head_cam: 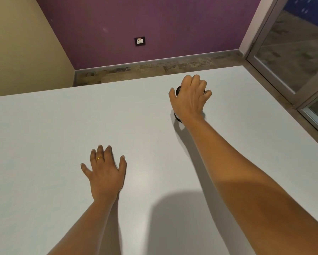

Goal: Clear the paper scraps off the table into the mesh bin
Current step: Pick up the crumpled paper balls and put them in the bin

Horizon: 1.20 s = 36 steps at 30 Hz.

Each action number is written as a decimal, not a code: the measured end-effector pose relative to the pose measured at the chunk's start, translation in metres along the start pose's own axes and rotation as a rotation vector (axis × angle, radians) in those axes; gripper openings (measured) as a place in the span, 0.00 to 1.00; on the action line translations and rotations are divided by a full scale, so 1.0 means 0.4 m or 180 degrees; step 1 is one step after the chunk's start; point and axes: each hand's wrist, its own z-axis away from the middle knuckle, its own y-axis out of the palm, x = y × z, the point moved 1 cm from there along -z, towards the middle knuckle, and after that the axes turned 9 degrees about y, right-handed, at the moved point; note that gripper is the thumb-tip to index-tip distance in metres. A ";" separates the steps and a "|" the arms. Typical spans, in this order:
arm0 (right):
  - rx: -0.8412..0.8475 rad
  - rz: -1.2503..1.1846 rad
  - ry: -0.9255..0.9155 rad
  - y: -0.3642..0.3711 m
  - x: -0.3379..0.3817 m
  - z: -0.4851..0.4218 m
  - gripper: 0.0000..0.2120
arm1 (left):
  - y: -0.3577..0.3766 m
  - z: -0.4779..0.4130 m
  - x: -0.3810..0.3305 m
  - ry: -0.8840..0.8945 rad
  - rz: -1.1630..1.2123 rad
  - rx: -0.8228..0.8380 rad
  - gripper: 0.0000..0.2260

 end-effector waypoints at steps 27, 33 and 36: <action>0.1740 -0.0014 -0.0871 0.109 -0.042 0.405 0.23 | -0.016 0.024 0.017 0.0111 0.0283 0.0049 0.23; 0.2311 0.0508 -0.0561 0.065 0.016 0.420 0.26 | -0.063 0.100 0.075 0.0250 0.0749 0.0132 0.23; 0.2492 0.0715 -0.0438 0.046 0.074 0.470 0.29 | -0.095 0.138 0.131 0.0222 0.0705 0.0184 0.23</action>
